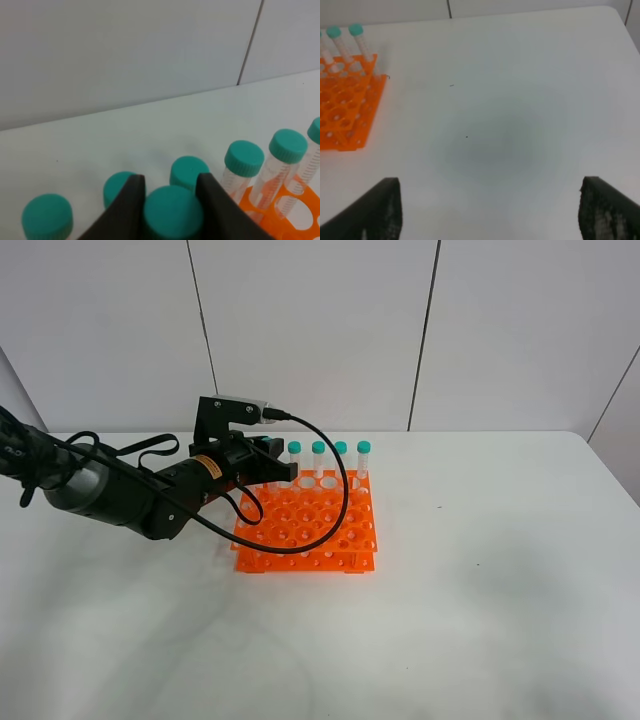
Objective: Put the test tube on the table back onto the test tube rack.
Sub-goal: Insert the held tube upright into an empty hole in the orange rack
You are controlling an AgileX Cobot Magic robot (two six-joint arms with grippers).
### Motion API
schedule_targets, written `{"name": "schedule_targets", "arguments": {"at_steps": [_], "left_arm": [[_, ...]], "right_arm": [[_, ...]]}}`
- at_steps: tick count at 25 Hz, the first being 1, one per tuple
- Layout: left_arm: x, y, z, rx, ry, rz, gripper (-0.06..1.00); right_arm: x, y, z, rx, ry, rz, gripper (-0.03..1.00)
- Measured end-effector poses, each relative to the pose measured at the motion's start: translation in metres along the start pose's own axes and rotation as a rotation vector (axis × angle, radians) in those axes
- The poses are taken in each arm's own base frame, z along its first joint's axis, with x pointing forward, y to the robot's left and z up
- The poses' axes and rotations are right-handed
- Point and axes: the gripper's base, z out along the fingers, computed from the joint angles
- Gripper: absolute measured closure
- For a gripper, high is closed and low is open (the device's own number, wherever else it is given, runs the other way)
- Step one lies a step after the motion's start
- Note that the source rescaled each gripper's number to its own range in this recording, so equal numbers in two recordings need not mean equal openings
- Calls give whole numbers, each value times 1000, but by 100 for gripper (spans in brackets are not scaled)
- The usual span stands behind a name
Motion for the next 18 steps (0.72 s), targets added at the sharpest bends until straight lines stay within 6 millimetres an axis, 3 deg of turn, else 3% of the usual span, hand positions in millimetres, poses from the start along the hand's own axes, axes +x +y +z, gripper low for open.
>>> {"name": "schedule_targets", "arguments": {"at_steps": [7,18], "left_arm": [[0,0,0,1,1,-1,78],[0,0,0,1,1,-2,76]], "right_arm": [[0,0,0,0,0,0,23],[0,0,0,0,0,0,23]]}}
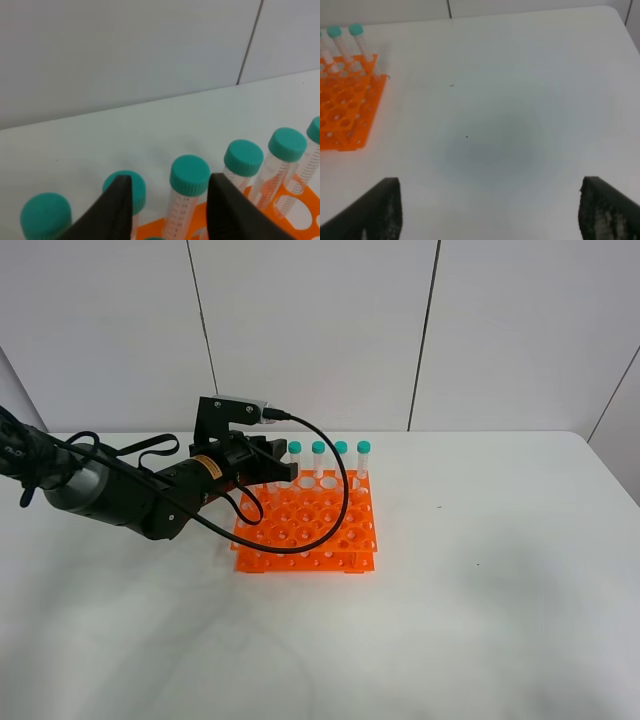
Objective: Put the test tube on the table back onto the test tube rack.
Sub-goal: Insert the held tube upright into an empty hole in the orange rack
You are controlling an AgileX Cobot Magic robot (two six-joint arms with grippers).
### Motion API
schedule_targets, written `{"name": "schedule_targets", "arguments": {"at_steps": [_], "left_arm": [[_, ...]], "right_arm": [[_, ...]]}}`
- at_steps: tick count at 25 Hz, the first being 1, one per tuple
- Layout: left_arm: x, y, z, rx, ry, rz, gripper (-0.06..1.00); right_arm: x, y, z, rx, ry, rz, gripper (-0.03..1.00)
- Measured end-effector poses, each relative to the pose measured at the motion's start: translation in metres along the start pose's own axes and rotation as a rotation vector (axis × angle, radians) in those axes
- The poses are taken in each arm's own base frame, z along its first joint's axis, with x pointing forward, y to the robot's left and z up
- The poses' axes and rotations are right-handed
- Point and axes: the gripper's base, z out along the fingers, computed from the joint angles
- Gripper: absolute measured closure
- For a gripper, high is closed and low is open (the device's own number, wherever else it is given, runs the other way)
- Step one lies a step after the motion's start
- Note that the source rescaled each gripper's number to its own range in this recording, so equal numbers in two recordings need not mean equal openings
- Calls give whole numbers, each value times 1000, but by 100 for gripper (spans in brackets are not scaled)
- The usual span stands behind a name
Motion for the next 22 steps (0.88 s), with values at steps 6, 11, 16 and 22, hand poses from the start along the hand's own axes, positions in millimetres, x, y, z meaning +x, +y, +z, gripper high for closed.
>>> {"name": "schedule_targets", "arguments": {"at_steps": [6,11,16,22], "left_arm": [[-10,-3,-4,10,4,9,76],[-37,-7,-15,17,-14,11,76],[-60,-5,-30,1,13,40,76],[-84,35,-48,-116,59,48,76]], "right_arm": [[0,0,0,0,0,0,23],[0,0,0,0,0,0,23],[0,0,0,0,0,0,23],[0,0,0,0,0,0,23]]}}
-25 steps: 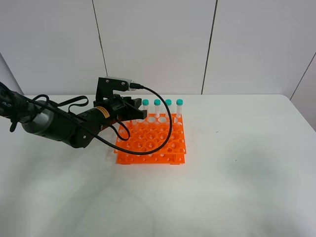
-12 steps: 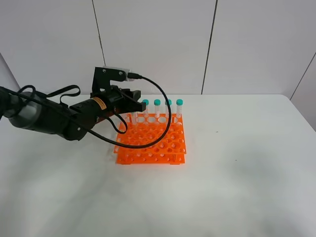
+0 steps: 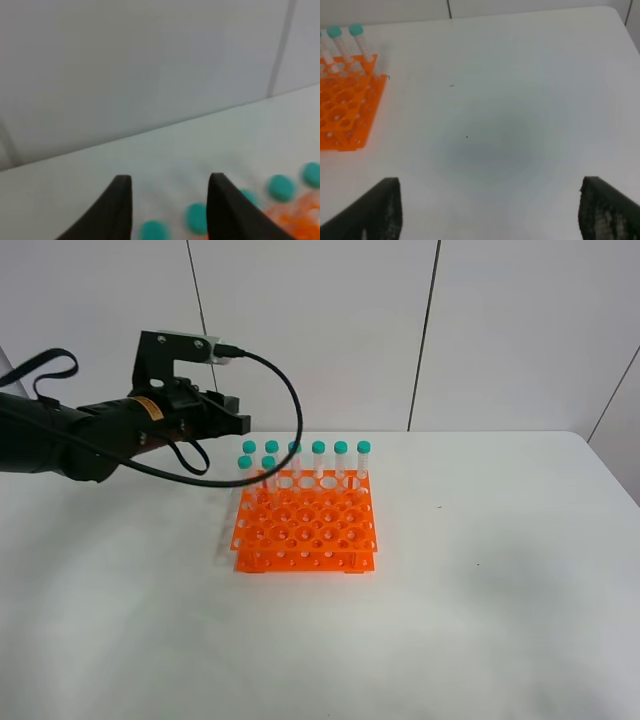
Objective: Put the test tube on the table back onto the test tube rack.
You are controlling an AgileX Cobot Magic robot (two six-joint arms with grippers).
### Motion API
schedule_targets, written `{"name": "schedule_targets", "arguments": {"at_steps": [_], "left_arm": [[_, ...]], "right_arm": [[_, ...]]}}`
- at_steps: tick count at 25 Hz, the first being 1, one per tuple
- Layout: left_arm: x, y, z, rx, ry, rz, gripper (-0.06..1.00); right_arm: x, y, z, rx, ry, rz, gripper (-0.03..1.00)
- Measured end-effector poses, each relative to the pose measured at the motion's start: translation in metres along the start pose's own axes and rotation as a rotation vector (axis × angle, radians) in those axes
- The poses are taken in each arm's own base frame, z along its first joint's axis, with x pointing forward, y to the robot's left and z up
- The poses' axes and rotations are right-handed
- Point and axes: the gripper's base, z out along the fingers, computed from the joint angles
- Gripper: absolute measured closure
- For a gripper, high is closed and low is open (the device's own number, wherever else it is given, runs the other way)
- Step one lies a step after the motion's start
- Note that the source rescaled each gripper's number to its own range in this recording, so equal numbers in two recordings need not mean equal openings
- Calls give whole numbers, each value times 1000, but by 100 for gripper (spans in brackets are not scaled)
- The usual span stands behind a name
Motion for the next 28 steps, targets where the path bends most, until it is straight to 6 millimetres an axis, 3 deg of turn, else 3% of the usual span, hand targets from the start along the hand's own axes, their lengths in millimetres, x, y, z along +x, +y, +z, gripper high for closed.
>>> {"name": "schedule_targets", "arguments": {"at_steps": [4,10,16,20,22,26,28], "left_arm": [[-8,36,-9,-96,27,-31,76],[4,81,-19,-219,188,-87,76],[0,81,-38,-222,306,-34,76],[-11,75,-63,-204,362,44,73],[-20,70,-82,-198,339,77,60],[-38,60,-126,-196,248,99,12],[-44,54,-149,-193,241,99,1]], "right_arm": [[0,0,0,0,0,0,23],[0,0,0,0,0,0,23],[0,0,0,0,0,0,23],[0,0,0,0,0,0,23],[0,0,0,0,0,0,23],[0,0,0,0,0,0,23],[0,0,0,0,0,0,23]]}}
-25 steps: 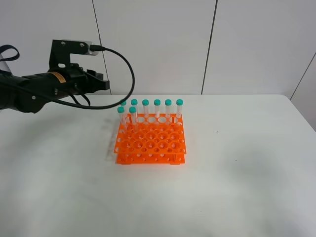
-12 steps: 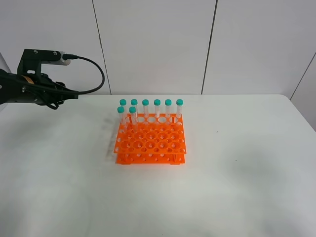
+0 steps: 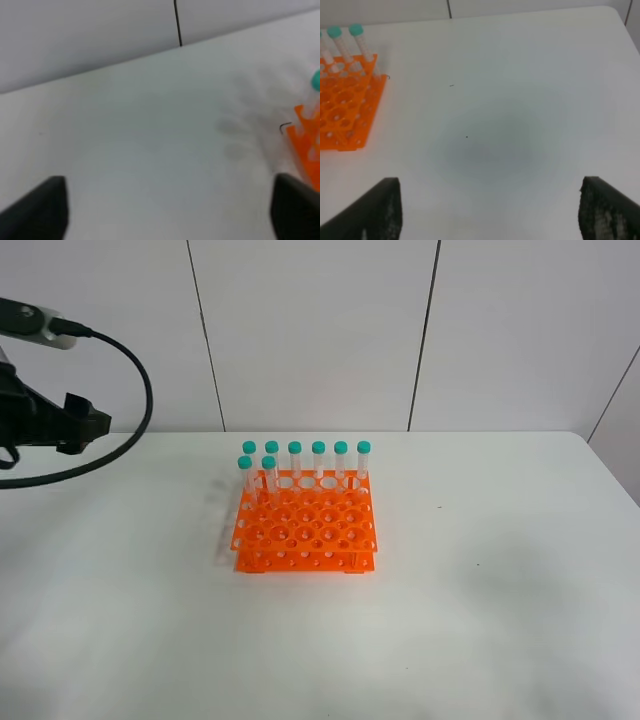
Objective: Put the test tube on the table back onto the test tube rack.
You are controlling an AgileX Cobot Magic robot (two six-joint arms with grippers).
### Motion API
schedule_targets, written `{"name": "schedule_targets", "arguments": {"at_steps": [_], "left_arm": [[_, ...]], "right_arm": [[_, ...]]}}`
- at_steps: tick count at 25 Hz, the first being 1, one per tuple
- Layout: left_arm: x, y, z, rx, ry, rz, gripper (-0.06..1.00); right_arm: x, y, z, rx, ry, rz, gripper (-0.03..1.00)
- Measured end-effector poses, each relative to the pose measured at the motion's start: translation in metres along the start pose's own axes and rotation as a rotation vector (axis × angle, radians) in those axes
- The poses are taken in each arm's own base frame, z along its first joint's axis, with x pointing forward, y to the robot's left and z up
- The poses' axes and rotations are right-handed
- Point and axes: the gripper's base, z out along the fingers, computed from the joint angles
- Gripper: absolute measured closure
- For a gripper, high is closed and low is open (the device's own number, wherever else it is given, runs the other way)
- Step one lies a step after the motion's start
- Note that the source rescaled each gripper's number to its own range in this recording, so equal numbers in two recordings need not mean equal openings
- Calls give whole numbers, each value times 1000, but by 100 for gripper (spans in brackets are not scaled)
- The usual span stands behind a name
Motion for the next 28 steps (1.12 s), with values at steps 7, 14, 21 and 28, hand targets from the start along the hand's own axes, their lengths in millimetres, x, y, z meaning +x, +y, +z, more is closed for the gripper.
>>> {"name": "schedule_targets", "arguments": {"at_steps": [7,14,21,28], "left_arm": [[1,-5,-99,29,-75,-30,-5],[39,-18,-194,106,-134,-51,-5],[82,-25,-240,135,-106,-66,-5],[121,-27,-238,102,-92,-54,-5]], "right_arm": [[0,0,0,0,0,0,23],[0,0,0,0,0,0,23],[0,0,0,0,0,0,23],[0,0,0,0,0,0,23]]}}
